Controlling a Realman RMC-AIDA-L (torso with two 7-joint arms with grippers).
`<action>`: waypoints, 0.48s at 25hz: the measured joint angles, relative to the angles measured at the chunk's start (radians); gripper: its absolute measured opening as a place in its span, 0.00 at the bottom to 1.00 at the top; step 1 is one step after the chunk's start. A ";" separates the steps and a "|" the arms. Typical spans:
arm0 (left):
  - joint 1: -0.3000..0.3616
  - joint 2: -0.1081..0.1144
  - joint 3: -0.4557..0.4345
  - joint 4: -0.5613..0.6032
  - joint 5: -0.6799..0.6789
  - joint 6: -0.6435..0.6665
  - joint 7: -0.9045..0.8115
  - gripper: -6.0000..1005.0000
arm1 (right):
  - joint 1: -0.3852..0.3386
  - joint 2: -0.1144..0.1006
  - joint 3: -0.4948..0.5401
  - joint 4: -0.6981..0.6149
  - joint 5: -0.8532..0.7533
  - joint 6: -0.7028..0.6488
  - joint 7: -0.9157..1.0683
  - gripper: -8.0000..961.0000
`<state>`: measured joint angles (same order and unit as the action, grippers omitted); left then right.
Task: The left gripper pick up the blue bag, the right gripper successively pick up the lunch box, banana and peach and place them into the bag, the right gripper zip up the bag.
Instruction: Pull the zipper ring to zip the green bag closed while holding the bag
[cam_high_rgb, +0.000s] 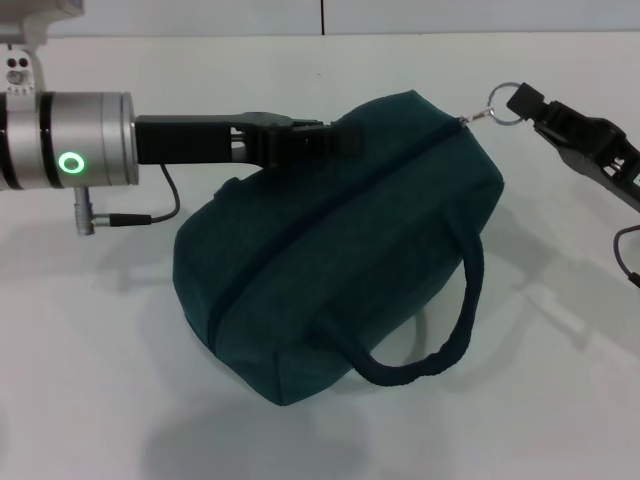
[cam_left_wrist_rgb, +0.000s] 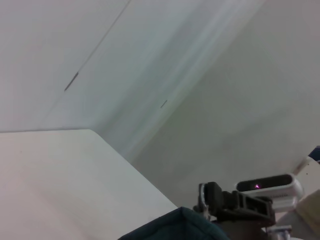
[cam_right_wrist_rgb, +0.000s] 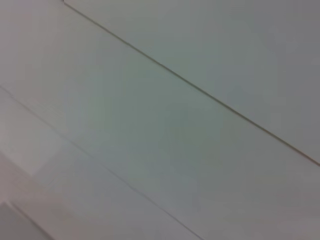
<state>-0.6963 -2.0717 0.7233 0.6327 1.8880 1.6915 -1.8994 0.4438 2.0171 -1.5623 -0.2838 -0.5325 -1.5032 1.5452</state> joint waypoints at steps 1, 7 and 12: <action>0.000 -0.002 0.000 0.000 0.000 0.003 0.000 0.07 | 0.000 -0.001 0.000 0.005 0.000 0.003 0.006 0.02; 0.002 -0.004 0.000 0.000 -0.038 0.062 0.013 0.07 | 0.008 -0.002 0.006 0.035 0.002 0.025 0.013 0.03; 0.008 -0.001 0.000 0.001 -0.065 0.096 0.019 0.07 | 0.009 -0.003 0.001 0.037 -0.005 0.071 0.013 0.04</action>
<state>-0.6887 -2.0724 0.7236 0.6337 1.8229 1.7871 -1.8806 0.4533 2.0144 -1.5614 -0.2472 -0.5376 -1.4318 1.5586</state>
